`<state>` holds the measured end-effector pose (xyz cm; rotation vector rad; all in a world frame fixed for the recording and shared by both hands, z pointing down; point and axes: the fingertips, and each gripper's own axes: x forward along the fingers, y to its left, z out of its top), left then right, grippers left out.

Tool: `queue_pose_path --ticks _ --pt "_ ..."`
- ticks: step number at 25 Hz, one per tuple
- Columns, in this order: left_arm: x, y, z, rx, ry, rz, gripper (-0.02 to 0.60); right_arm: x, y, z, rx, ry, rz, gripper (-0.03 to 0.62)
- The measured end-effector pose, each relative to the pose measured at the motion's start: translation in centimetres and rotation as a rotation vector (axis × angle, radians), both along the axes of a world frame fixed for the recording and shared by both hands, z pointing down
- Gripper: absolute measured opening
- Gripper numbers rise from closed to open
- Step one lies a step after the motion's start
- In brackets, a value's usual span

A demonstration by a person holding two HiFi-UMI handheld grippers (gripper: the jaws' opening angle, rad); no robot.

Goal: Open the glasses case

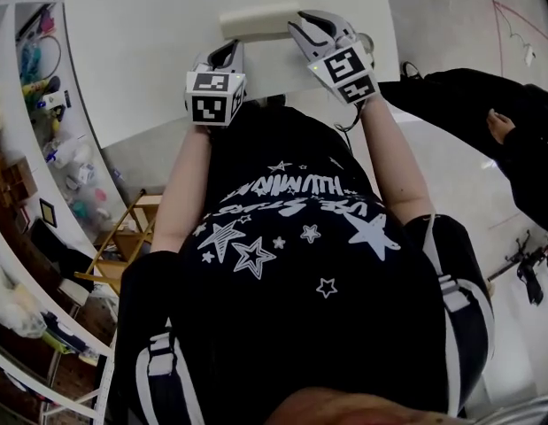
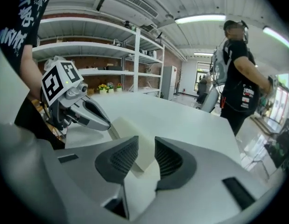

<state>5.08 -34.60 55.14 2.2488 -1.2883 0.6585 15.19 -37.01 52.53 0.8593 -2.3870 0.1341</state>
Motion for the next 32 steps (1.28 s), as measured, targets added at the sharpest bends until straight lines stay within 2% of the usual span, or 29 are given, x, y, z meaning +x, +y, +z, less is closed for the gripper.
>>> queue_pose_path --ticks 6,8,19,23,32 --pt "0.4 -0.5 0.8 -0.025 -0.021 0.025 0.012 -1.5 0.3 1.4 0.031 0.126 -0.159 0.253" --pt "0.5 -0.5 1.1 -0.033 -0.027 0.032 0.012 -1.8 0.4 2.2 0.027 0.179 -0.204 0.281" --pt "0.7 -0.4 1.2 -0.042 -0.016 0.034 0.012 -2.5 -0.3 4.3 0.089 0.352 -0.338 0.299" --pt "0.8 -0.4 1.2 -0.043 -0.021 0.033 0.012 -2.4 -0.4 4.4 0.106 0.389 -0.358 0.298" --pt "0.7 -0.7 0.8 -0.063 -0.005 0.023 0.012 -2.5 -0.8 3.8 0.022 0.396 -0.429 0.281"
